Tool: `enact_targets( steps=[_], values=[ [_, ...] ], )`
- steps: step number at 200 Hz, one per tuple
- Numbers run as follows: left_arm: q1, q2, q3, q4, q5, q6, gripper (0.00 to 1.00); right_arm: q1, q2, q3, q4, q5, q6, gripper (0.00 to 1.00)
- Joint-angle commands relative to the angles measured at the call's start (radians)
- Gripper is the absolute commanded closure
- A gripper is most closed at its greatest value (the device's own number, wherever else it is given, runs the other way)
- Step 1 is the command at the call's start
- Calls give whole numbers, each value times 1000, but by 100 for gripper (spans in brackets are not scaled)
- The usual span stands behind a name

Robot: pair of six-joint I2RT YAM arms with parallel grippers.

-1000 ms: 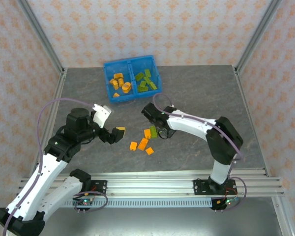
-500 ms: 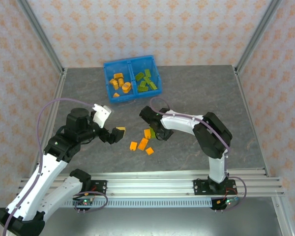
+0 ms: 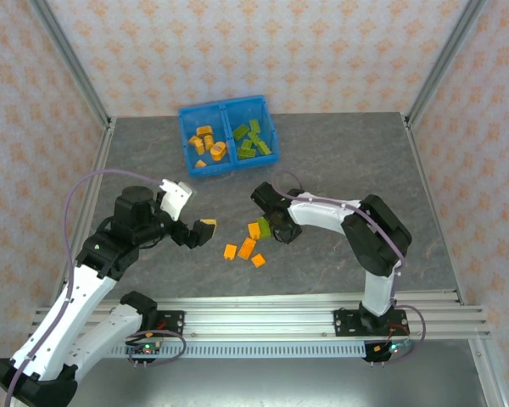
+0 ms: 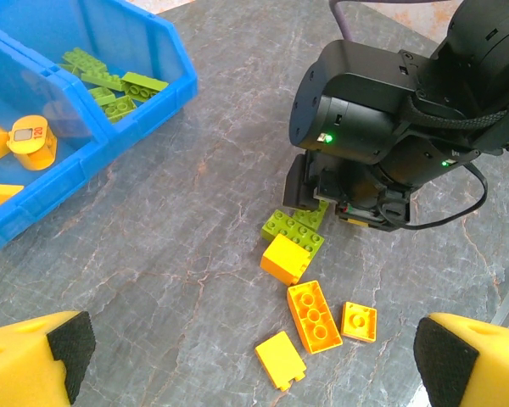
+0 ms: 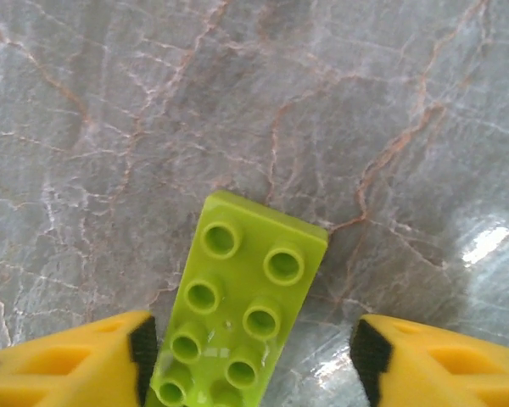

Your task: Sort the legos into containers by color

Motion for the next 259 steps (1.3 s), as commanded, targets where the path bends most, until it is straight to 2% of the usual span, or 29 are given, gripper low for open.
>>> enact_targets(
  steps=[1,12,42,129,165,188,204,222,259],
  values=[
    [11,-4,34,-12,8,-4,0,-21,67,-77,-37,-47,53,46],
    [12,-6,33,-12,7,-2,0,-21,79,-93,-32,-73,66,56],
    [13,-7,34,-12,5,-1,0,-21,53,-121,-52,-27,65,69],
    [12,-4,35,-14,3,0,0,-21,-193,-106,-185,236,-57,71],
    [12,-3,36,-13,17,3,0,-15,-318,-47,-58,337,-336,71],
    [13,-13,36,-12,52,16,0,-18,-361,4,148,331,-636,71],
    [13,-27,35,-12,81,27,0,-35,-320,107,221,273,-824,71],
    [12,-49,29,-5,108,40,0,-70,-205,277,221,190,-969,71],
    [12,-73,18,7,109,41,0,-153,129,714,91,81,-1100,72]
  ],
)
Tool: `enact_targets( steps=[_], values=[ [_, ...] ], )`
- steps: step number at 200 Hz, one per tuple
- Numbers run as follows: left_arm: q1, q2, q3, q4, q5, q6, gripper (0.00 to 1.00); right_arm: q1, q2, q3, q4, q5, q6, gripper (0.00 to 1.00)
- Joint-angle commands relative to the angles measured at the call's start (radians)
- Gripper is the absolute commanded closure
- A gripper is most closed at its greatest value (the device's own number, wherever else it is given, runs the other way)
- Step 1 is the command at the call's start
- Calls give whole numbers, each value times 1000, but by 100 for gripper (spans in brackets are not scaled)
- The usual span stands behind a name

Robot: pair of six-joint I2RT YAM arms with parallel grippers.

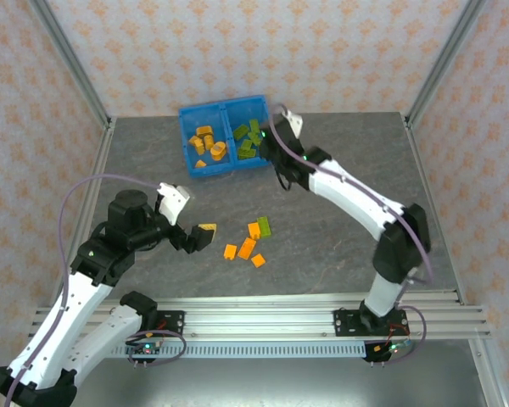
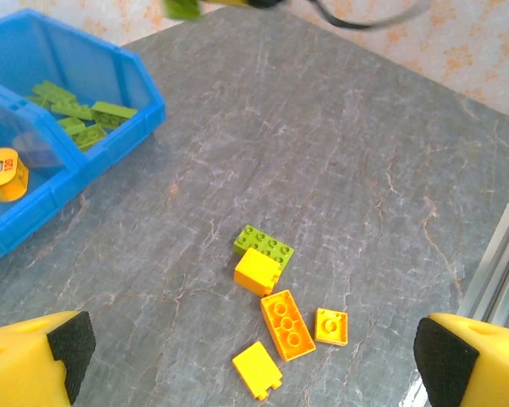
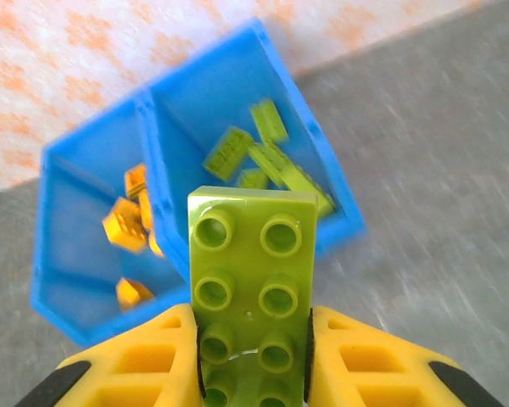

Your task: Sort the legos into containers by color

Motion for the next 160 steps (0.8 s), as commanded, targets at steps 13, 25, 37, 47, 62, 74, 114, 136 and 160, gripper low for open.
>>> enact_targets(
  steps=[13,25,37,47,62,74,114,136,160],
  values=[
    [12,-14,19,5,20,20,0,-76,322,366,-122,-88,-207,71],
    [12,-11,20,1,12,20,0,-97,441,522,-172,-101,-214,71],
    [14,-9,24,-3,1,20,0,-116,555,686,-229,-120,-216,71],
    [14,-6,24,-4,-8,18,0,-127,650,820,-277,-151,-218,70],
    [14,-6,24,-4,-24,15,0,-137,752,970,-311,-192,-227,68],
    [14,-5,25,-4,-29,14,0,-141,795,1015,-305,-224,-216,65],
    [14,8,28,-8,-48,7,0,-143,799,1009,-274,-272,-191,47],
    [14,18,27,-8,-59,3,0,-143,764,1011,-287,-273,-194,45],
    [14,32,10,39,-148,-59,1,-142,665,973,-334,-309,-199,45]
  ],
)
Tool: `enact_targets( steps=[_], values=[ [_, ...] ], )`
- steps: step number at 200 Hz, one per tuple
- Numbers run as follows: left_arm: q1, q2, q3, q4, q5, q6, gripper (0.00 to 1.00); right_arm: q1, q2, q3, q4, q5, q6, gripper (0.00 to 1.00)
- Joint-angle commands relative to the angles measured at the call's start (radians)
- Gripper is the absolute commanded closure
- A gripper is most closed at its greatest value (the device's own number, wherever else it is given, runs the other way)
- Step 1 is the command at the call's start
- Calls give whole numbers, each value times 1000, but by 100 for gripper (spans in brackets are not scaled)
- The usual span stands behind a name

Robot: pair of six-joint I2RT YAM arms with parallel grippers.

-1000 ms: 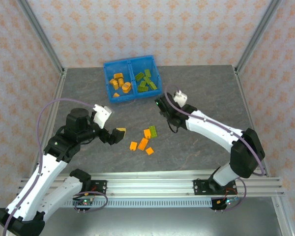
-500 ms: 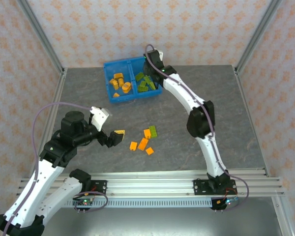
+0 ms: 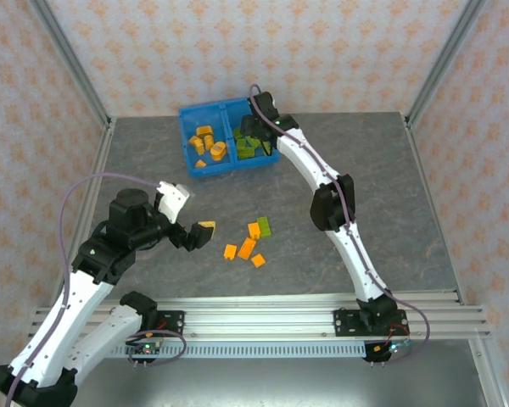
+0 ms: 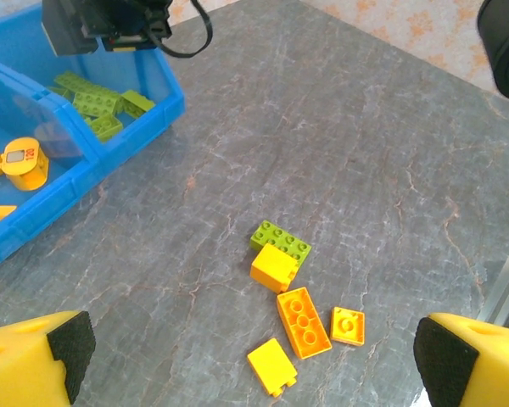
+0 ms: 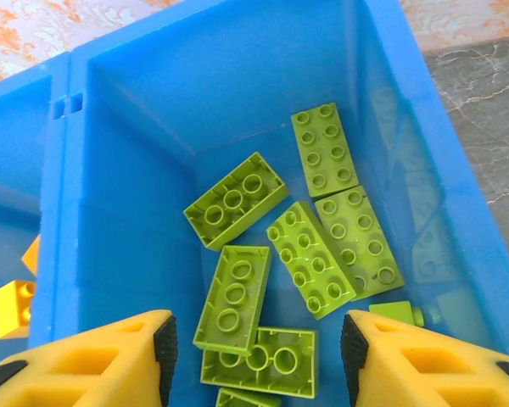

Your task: Sort the legos into containers by color

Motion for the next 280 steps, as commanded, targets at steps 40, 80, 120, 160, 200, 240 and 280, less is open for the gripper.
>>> enact_targets(
  steps=[40,80,120,160,200,240,280],
  values=[
    [6,111,22,76,-255,-287,0,3,-627,-680,236,-149,15,42],
    [-171,327,165,-97,-374,-476,11,3,-1143,-1302,389,-228,-2,31],
    [-393,569,141,-50,-394,-603,20,5,-1566,-1694,357,-344,37,5],
    [-477,847,158,17,-387,-607,26,4,-1746,-1822,259,-458,74,1],
    [-498,967,173,76,-462,-585,32,3,-1741,-1830,222,-434,89,1],
    [-499,1024,176,109,-469,-583,51,3,-1723,-1834,248,-409,106,1],
    [-502,1027,142,127,-466,-598,62,3,-1723,-1824,239,-380,125,1]
  ],
)
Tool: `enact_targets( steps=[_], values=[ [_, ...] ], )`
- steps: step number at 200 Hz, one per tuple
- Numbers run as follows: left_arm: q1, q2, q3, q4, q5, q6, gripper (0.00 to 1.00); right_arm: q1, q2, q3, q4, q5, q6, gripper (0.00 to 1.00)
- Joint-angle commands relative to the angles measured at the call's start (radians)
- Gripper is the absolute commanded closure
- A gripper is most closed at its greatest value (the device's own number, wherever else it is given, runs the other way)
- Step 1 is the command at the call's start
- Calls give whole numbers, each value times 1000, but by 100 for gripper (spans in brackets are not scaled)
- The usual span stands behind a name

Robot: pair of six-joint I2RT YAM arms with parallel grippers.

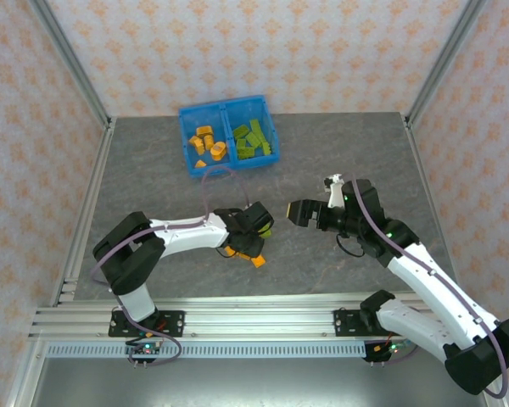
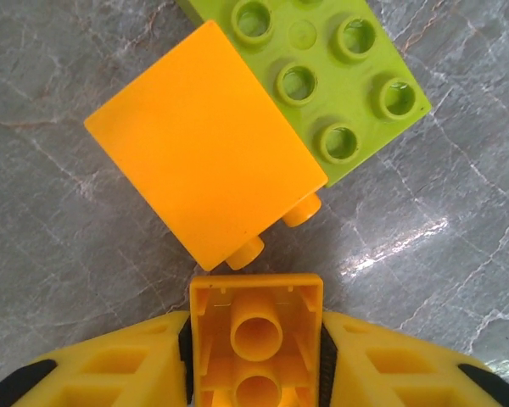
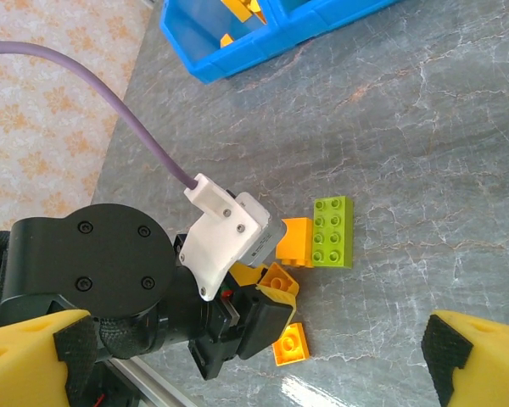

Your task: Sort the legos into containers by color

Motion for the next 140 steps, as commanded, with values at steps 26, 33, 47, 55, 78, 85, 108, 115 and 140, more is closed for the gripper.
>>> enact_targets(
  steps=[26,33,47,55,78,85,108,115,140],
  values=[
    [-8,-13,-37,28,-37,-30,67,4,-5,0,0,15,23,1],
    [-9,-33,-46,35,-39,-36,68,4,-5,1,-9,15,21,1],
    [-6,-100,-55,40,-60,-40,68,4,-7,6,-26,6,16,1],
    [-5,-135,-49,28,-80,-38,68,4,-9,9,-30,-6,16,1],
    [13,-218,-19,-10,-122,-24,67,4,-18,10,-27,-18,21,1],
    [20,-240,-12,-14,-128,-18,67,4,-21,9,-25,-13,24,1],
    [84,-301,15,-27,-169,-13,67,4,-23,8,-10,-15,35,1],
    [119,-315,26,-27,-185,-14,67,4,-23,7,-2,-21,40,1],
    [244,-341,93,-9,-256,1,67,4,-25,9,25,-44,56,1]
  ],
)
